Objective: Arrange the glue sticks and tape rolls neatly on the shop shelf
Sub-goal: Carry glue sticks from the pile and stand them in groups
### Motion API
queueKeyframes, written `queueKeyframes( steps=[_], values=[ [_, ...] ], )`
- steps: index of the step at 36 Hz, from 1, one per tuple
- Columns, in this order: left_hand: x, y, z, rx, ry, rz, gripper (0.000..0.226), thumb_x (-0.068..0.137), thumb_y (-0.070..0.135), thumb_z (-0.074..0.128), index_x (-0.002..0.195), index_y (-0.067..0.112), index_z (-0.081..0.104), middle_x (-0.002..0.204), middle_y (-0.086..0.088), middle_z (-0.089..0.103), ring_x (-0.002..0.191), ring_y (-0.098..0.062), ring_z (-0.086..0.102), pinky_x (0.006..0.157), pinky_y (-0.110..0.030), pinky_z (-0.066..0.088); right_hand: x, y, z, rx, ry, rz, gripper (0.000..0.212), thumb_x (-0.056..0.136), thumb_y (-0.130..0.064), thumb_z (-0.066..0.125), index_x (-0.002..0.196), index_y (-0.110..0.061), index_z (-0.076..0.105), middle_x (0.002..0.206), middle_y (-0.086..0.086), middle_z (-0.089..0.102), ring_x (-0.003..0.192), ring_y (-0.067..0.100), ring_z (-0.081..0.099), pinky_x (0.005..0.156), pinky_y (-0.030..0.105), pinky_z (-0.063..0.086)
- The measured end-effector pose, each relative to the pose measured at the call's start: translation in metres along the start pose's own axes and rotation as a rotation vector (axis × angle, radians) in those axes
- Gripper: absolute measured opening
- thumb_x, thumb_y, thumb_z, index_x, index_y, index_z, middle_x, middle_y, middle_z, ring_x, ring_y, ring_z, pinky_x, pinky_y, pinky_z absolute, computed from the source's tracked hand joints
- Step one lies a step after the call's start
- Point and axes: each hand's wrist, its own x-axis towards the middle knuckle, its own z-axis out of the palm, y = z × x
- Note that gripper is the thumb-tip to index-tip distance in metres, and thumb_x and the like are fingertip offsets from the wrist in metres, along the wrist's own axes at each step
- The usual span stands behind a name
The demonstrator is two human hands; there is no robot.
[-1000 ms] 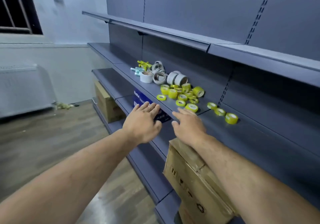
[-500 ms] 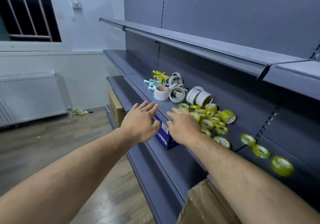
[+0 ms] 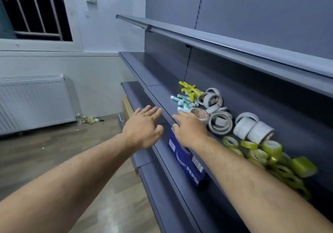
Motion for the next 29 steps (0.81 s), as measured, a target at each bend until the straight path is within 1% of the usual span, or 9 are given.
queueKeyframes(
  steps=[5,9,13,15,19,23,24,27,29],
  values=[
    [0.061,-0.069,-0.007,0.001,0.007,0.017,0.070,0.093,0.041,0.031,0.159,0.024,0.017,0.165,0.003,0.015,0.153,-0.015,0.006,0.125,-0.038,0.006,0.078,-0.019,0.014,-0.012,0.023,0.037,0.042,0.101,-0.029,0.049,0.142,-0.021,0.054,0.157,-0.001,0.039,0.146,0.020,0.030,0.116,0.032,0.026],
    [0.107,-0.110,-0.012,0.021,0.001,0.059,0.070,0.092,0.041,0.030,0.159,0.022,0.018,0.165,0.002,0.016,0.153,-0.016,0.007,0.125,-0.038,0.005,0.132,-0.023,0.024,-0.024,0.045,0.084,0.043,0.100,-0.028,0.050,0.142,-0.022,0.054,0.156,-0.003,0.042,0.144,0.019,0.033,0.113,0.032,0.031],
    [0.150,-0.133,-0.008,-0.005,-0.008,0.080,0.070,0.092,0.041,0.029,0.159,0.021,0.019,0.165,0.003,0.016,0.153,-0.016,0.007,0.124,-0.037,0.004,0.174,-0.017,0.034,-0.044,0.021,0.135,0.042,0.100,-0.028,0.050,0.141,-0.022,0.055,0.156,-0.002,0.041,0.144,0.020,0.034,0.114,0.036,0.035],
    [0.171,-0.141,-0.003,-0.007,-0.005,0.100,0.073,0.089,0.043,0.026,0.158,0.022,0.020,0.165,0.003,0.017,0.153,-0.016,0.008,0.124,-0.037,0.004,0.194,-0.010,0.035,-0.079,0.027,0.159,0.037,0.099,-0.026,0.049,0.133,-0.018,0.060,0.151,0.001,0.047,0.140,0.023,0.038,0.109,0.039,0.039],
    [0.220,-0.155,0.011,0.019,-0.007,0.165,0.069,0.094,0.043,0.028,0.159,0.022,0.019,0.165,0.002,0.017,0.153,-0.018,0.009,0.123,-0.038,0.005,0.234,0.009,0.037,-0.093,0.037,0.224,0.034,0.100,-0.024,0.049,0.130,-0.016,0.061,0.150,0.001,0.048,0.138,0.024,0.040,0.108,0.038,0.039],
    [0.272,-0.160,0.023,0.050,-0.020,0.200,0.071,0.092,0.044,0.023,0.159,0.021,0.017,0.165,0.002,0.017,0.153,-0.019,0.008,0.123,-0.038,0.006,0.270,0.032,0.041,-0.060,0.038,0.272,0.023,0.096,-0.016,0.049,0.112,-0.009,0.064,0.117,0.005,0.063,0.117,0.029,0.056,0.086,0.031,0.045],
    [0.284,-0.158,0.026,0.051,-0.025,0.210,0.073,0.090,0.045,0.021,0.159,0.021,0.018,0.165,0.002,0.017,0.153,-0.019,0.008,0.124,-0.039,0.006,0.278,0.039,0.043,-0.049,0.039,0.283,0.025,0.096,-0.016,0.049,0.114,-0.008,0.064,0.117,0.006,0.064,0.116,0.030,0.058,0.086,0.031,0.045],
    [0.317,-0.149,0.030,0.047,-0.040,0.261,0.073,0.089,0.044,0.021,0.159,0.020,0.019,0.165,0.002,0.018,0.153,-0.019,0.009,0.123,-0.037,0.005,0.297,0.056,0.044,-0.042,0.024,0.321,0.037,0.096,-0.020,0.050,0.131,-0.015,0.061,0.133,0.008,0.060,0.124,0.032,0.054,0.100,0.034,0.043],
    [0.337,-0.140,0.032,0.045,-0.032,0.298,0.067,0.095,0.041,0.028,0.158,0.019,0.020,0.165,0.003,0.020,0.153,-0.018,0.009,0.122,-0.036,0.005,0.310,0.068,0.044,-0.069,0.025,0.336,0.037,0.096,-0.019,0.050,0.131,-0.015,0.061,0.133,0.009,0.060,0.123,0.031,0.055,0.100,0.034,0.043]
  ],
)
